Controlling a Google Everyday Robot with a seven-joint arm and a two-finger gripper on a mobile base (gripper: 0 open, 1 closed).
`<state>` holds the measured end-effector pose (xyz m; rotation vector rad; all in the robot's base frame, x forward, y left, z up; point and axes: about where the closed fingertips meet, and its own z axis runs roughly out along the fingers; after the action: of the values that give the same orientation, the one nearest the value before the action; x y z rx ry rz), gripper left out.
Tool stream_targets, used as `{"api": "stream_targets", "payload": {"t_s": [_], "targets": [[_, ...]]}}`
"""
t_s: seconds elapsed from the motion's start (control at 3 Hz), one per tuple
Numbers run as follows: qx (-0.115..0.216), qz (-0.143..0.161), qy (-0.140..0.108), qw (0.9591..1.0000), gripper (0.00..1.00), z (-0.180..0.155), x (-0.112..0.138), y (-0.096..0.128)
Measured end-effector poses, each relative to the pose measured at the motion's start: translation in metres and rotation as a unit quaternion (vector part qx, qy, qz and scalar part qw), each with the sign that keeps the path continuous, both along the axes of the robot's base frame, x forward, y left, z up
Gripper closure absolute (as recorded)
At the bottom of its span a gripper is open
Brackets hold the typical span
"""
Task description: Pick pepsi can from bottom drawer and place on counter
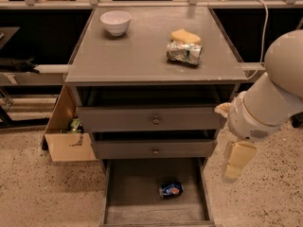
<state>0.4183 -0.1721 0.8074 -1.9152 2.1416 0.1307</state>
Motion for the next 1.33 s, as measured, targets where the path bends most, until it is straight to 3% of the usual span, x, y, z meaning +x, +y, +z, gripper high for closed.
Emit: {"api": "stream_targets", "payload": {"t_s": [0.67, 1.0, 1.33], "targets": [[0.076, 0.054, 0.019, 0.9955, 0.0, -0.142, 0.015, 0.005], [0.115, 0.058, 0.025, 0.9913, 0.0, -0.222, 0.031, 0.014], [0.151, 0.055, 0.047, 0.9859, 0.0, -0.286, 0.037, 0.029]]}}
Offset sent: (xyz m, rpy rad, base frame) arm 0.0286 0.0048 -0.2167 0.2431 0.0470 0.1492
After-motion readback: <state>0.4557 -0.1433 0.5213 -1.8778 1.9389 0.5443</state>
